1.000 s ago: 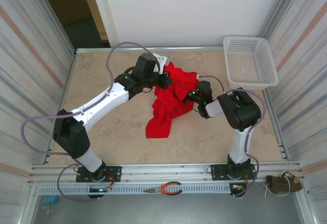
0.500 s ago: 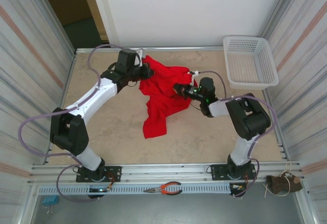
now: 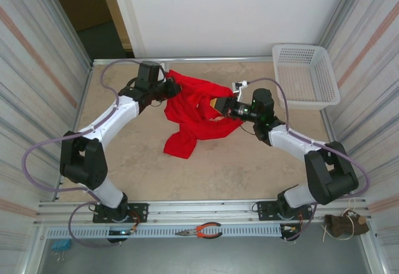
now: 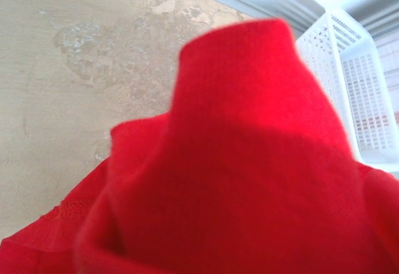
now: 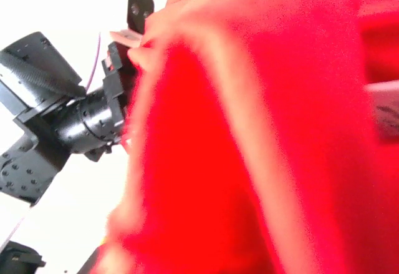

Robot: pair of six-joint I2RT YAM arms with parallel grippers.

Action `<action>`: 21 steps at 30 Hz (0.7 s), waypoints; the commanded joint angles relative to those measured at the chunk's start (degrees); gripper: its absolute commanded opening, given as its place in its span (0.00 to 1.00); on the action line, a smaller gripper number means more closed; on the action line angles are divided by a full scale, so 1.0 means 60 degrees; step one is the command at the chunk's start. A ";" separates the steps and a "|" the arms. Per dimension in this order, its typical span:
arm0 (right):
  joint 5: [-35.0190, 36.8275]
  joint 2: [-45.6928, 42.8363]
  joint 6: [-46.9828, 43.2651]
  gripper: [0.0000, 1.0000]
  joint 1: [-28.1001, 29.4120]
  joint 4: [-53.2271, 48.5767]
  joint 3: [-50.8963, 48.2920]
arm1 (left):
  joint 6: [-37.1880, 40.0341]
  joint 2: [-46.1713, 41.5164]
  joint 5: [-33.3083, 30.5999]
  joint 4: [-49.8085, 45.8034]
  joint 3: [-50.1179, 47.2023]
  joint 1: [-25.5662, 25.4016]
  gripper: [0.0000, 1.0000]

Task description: Fold the inside-out t-shirt

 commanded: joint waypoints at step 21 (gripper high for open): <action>-0.0444 -0.0308 0.1690 0.00 -0.1016 -0.0139 0.6047 | 0.0942 0.0367 0.0429 -0.1429 0.1386 0.1092 0.99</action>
